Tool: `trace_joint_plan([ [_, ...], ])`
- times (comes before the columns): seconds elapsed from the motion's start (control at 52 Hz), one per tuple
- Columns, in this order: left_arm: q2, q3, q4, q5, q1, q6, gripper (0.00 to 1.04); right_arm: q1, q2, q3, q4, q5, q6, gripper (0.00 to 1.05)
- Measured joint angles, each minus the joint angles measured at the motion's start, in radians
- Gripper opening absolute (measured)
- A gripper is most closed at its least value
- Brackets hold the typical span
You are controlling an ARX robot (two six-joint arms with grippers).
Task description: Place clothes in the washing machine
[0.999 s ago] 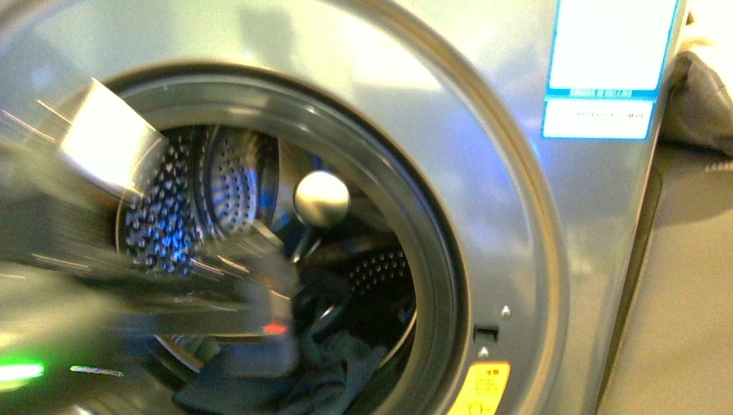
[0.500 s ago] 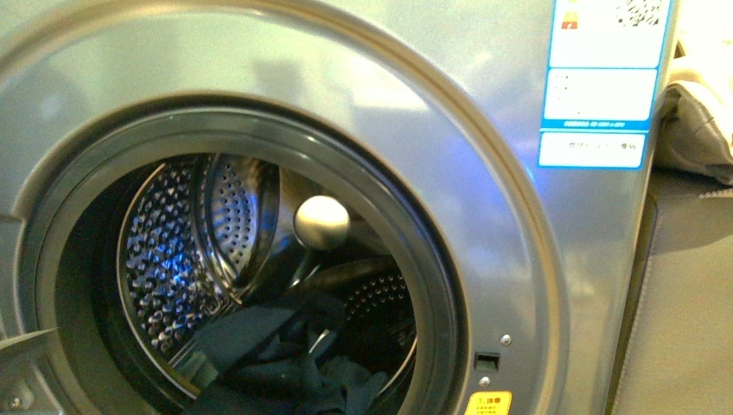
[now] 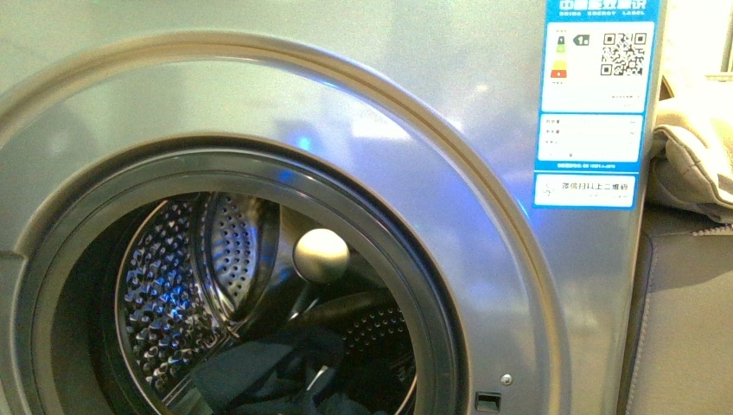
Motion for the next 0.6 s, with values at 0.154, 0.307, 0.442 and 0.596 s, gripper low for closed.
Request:
trace_joint_plan([
  [0.154,-0.086,-0.001,-0.085,0.000,0.026,0.000,0.04,0.000,0.000,0.000,0.000,0.000,0.000,0.02],
  [0.307,-0.186,-0.001,-0.174,0.003,0.026,0.000,0.04,0.000,0.000,0.000,0.000,0.000,0.000,0.17],
  [0.442,-0.258,-0.001,-0.245,0.003,0.026,0.000,0.04,0.000,0.000,0.000,0.000,0.000,0.000,0.49],
  [0.596,-0.318,-0.001,-0.305,0.003,0.026,0.000,0.04,0.000,0.000,0.000,0.000,0.000,0.000,0.83],
])
